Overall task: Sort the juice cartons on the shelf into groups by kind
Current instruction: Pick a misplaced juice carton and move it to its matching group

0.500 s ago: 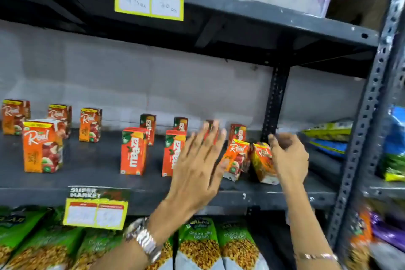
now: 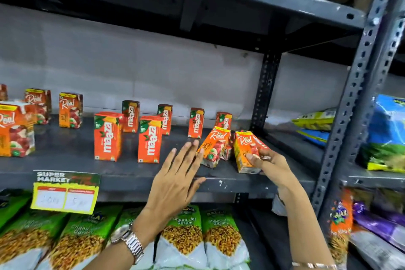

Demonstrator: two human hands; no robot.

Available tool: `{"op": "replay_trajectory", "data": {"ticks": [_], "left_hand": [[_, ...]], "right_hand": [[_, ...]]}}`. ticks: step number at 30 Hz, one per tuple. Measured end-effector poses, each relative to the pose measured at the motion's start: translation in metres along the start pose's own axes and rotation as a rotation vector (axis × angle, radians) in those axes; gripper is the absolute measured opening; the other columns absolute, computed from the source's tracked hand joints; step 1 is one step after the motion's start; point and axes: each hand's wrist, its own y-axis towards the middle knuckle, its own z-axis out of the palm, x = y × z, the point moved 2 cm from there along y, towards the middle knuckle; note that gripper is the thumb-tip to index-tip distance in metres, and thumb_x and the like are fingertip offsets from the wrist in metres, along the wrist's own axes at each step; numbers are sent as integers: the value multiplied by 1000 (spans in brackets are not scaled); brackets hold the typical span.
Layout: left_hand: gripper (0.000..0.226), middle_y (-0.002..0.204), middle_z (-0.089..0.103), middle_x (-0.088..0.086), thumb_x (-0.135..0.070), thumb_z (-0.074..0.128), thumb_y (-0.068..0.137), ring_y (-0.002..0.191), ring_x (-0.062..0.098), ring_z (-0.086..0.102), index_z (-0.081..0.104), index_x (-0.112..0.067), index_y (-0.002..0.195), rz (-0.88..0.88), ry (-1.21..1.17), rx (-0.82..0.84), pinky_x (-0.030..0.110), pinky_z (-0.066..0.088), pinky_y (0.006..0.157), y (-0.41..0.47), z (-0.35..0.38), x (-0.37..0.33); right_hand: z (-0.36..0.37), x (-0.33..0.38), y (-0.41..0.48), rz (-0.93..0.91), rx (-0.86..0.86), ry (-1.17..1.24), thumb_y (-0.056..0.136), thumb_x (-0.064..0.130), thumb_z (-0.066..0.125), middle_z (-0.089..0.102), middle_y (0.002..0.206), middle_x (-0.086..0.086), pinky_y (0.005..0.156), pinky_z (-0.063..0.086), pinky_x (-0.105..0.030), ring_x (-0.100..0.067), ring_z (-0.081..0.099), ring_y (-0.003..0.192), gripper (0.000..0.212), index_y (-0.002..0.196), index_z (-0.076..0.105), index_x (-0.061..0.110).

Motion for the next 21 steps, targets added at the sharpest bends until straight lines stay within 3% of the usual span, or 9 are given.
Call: {"op": "replay_trajectory", "data": {"ticks": [1,3,7,9,13,16,18,21], "left_hand": [[58,150,27,12,-44,26,96,139,23,20,27,-9,143,-4,6,6,40,19,112,1,0,-1],[58,150,28,11,-45,25,97,139,23,21,27,-10,143,-3,15,15,40,20,111,2,-1,-3],[57,150,27,11,-44,24,97,141,21,19,24,-11,144,24,-37,11,38,19,112,4,-9,-1],[55,151,24,10,-43,24,98,142,20,17,24,-12,144,8,-119,-49,36,18,114,3,-20,-1],[53,150,24,8,-40,23,99,142,22,18,23,-12,144,-67,-187,-200,34,14,116,-13,-58,31],[52,155,14,0,-39,22,99,142,21,15,20,-16,145,-143,-170,-297,36,14,116,-35,-84,78],[50,156,8,-5,-38,21,99,143,21,15,21,-18,145,-196,-146,-339,36,14,116,-54,-97,116],[49,152,20,0,-37,21,99,142,21,19,26,-19,144,-368,-84,-373,37,16,115,-95,-117,192]], "right_hand": [[-3,-3,0,13,-11,29,72,22,75,65,90,-3,92,49,-39,-23,62,92,30,98,59,18],[-6,-7,-4,0,-24,87,68,19,77,66,88,-2,97,47,-43,-25,63,95,44,108,60,17],[-3,-7,-26,-107,-122,140,65,20,80,69,93,-2,88,50,-44,-22,63,89,29,87,65,32],[-3,-1,-37,-161,-184,160,65,21,80,70,93,-5,85,52,-46,-22,63,85,30,88,65,32],[26,38,-62,-306,-185,193,65,16,79,71,84,3,74,53,-30,-16,65,80,42,104,64,22],[66,76,-81,-415,-118,256,64,13,79,72,69,22,62,52,-10,4,65,67,32,88,63,27],[99,103,-98,-475,-64,324,62,14,78,71,69,27,58,50,-8,6,65,66,33,87,60,27],[175,141,-125,-541,11,404,55,23,79,72,74,15,70,53,-14,-1,66,73,39,88,58,28]]}}
